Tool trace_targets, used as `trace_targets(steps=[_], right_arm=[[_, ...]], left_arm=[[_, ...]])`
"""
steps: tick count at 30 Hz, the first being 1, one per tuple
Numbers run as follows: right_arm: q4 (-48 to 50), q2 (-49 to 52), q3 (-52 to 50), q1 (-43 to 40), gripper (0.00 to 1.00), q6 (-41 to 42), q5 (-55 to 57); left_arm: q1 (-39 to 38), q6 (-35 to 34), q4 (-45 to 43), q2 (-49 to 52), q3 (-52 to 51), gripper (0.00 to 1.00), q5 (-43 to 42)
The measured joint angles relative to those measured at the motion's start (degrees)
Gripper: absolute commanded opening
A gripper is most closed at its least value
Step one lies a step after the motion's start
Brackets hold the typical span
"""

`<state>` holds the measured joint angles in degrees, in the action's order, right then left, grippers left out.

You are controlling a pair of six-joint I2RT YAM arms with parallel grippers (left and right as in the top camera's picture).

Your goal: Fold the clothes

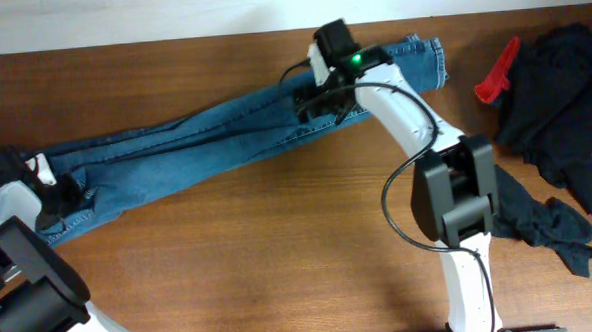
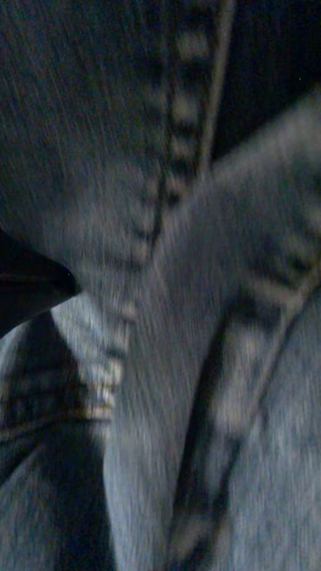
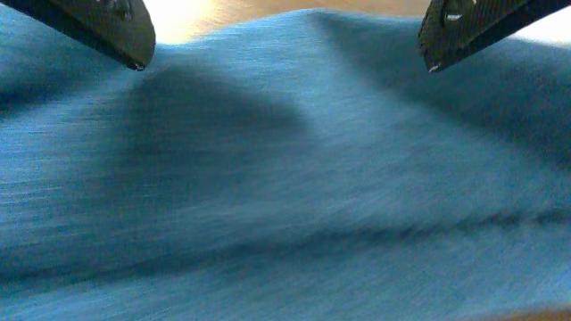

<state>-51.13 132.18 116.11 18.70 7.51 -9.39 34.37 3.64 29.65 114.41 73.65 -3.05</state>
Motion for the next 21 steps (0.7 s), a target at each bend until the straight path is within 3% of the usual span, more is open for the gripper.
trace_targets(steps=[6,13,21], right_arm=[[0.3,0.0,3.0,-8.8,0.99,5.3,2.4],[9.5,0.6,3.0,-20.3,0.99,5.7,-3.8],[11.5,7.3,3.0,-21.7,0.99,5.6,-7.7]], left_arm=[[2.5,-0.2,0.2,0.0,0.0,0.01,0.1],[2.7,-0.3,0.4,0.0,0.0,0.00,0.1],[2.7,-0.3,0.9,0.0,0.0,0.00,0.3]])
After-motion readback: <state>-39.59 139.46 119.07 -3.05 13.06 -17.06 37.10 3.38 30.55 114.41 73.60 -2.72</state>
